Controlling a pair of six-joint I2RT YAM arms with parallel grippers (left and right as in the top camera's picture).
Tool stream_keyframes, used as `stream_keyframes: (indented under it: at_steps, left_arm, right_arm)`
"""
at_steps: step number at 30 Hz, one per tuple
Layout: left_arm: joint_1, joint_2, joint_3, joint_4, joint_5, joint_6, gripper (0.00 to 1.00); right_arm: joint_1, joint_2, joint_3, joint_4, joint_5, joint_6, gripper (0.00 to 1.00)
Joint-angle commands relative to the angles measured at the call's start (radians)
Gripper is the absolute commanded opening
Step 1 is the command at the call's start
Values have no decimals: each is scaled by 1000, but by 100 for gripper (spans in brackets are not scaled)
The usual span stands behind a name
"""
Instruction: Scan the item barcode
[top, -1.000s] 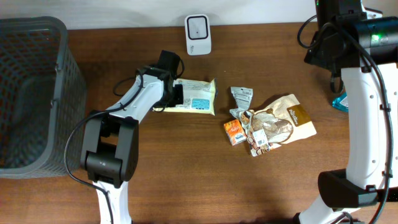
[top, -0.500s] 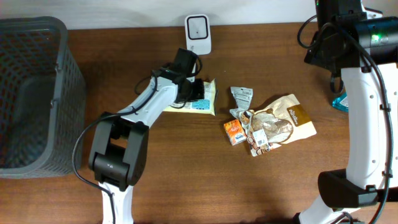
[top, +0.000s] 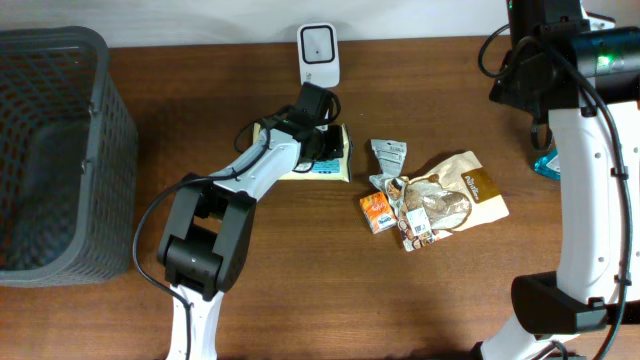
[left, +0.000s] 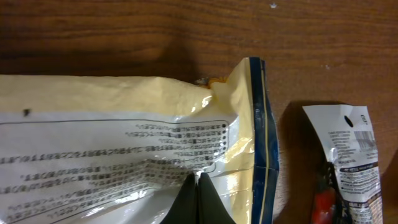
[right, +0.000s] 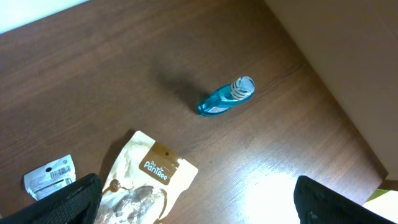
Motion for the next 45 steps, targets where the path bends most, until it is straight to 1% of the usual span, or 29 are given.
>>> stream_keyframes:
  at_steps: [1,5,6,8,11,13,16,20,22,26,29,38,40,42,45]
  left_arm:
    - [9,-8,68,-28,48,-12,0]
    - [35,-68,163,-148,47,2,0]
    - [45,-86,179,-188,19,3,0]
    - [68,-117,190,-256,-78,3,0]
    - [103,-124,183,-364,-291,3,0]
    - [121,-116,154,-392,-354,3,0]
    - [134,-90,111,-385,-321,3,0]
    - [127,-18,77,-325,-160,2,0]
    - [119,17,77,-303,-119,2,0]
    - [104,70,77,-285,-123,-5,0]
    - [104,69,82,-287,-122,-5,0]
    - [102,26,269,-450,-103,-6,0]
    - [100,26,271,-451,-53,-19,0]
    - [90,28,257,-438,-46,-58,0]
    - [61,34,219,-363,-45,-62,0]
  right_arm:
    - [-1,0,12,-3,2,8,98]
    - [-1,0,12,-3,2,8,99]
    - [-1,0,12,-3,2,8,99]
    - [-1,0,12,-3,2,8,98]
    - [-1,0,12,-3,2,8,98]
    - [-1,0,12,-3,2,8,98]
    - [-1,0,12,-3,2,8,98]
    - [-1,0,12,-3,2,8,99]
    - [-1,0,12,-3,2,8,98]
    - [-1,0,12,-3,2,8,98]
    - [-1,0,12,-3,2,8,98]
    - [-1,0,12,-3,2,8,98]
    - [-1,0,12,-3,2,8,98]
    - [-1,0,12,-3,2,8,98]
    - [-1,0,12,-3,2,8,99]
